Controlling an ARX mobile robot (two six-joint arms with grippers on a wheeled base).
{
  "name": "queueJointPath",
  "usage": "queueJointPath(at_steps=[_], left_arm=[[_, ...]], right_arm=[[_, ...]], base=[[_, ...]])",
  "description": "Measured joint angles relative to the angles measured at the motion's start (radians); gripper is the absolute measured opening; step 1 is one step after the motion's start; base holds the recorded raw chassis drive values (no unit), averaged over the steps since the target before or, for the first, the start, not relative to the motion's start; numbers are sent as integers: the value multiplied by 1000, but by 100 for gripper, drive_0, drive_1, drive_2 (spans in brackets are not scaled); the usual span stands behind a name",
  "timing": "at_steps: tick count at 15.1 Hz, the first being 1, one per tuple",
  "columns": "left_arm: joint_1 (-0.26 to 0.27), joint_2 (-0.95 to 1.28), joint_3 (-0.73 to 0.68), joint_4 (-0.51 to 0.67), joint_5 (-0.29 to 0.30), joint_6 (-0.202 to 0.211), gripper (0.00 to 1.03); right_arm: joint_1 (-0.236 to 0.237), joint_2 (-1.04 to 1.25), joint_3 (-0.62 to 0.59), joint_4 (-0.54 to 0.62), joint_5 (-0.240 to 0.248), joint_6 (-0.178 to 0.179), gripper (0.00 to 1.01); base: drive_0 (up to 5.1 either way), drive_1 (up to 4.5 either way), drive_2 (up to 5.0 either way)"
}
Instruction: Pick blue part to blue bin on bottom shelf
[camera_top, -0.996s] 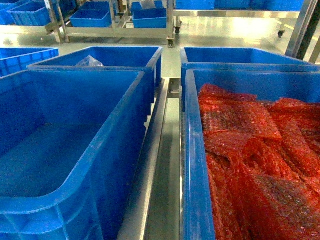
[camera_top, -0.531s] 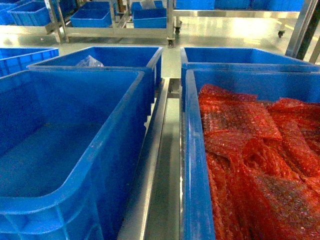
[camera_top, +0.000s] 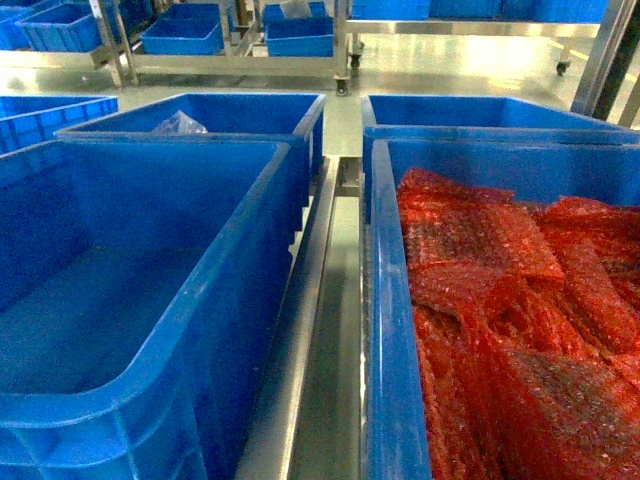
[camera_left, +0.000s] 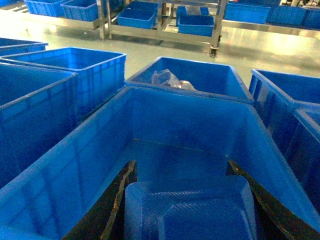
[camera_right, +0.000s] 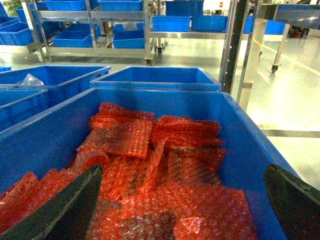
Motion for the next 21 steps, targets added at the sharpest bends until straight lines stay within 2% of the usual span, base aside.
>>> queueJointPath(at_steps=[3,4,5,6,7,8,10,11,12,13,14,16,19,21], left_arm=[[92,441,120,346,124,-24,44],[114,580,182,424,162,-43,44],[134,703,240,478,184,-46,44],[151,821,293,501,212,-61,44],[161,910,324,528,218,-63,53],[164,943,333,525,218,-63,69],[165,931,335,536,215,-63,94],[165,931,335,534,215,-63,99],[178,937,309,648,251,-34,92],[203,909,241,765,336,24,79],[230,853,158,808,368,65,67],[280,759,42,818,409,92,41],[326,624,-74,799,462,96,4],[353,531,-134,762,488,96,2]], right_arm=[[0,0,0,0,0,0,98],[0,0,0,0,0,0,98],[0,0,0,0,0,0,98],[0,0,0,0,0,0,98],[0,0,0,0,0,0,98],[0,0,0,0,0,0,98],[0,0,0,0,0,0,98],[0,0,0,0,0,0,98],[0,0,0,0,0,0,98],[0,0,0,0,0,0,98],[0,0,0,0,0,0,98],[0,0,0,0,0,0,98],[0,0,0,0,0,0,98],[0,0,0,0,0,0,98]], base=[[0,0,0],[0,0,0],[0,0,0],[0,0,0],[0,0,0],[0,0,0],[0,0,0],[0,0,0],[0,0,0],[0,0,0],[0,0,0],[0,0,0],[0,0,0],[0,0,0]])
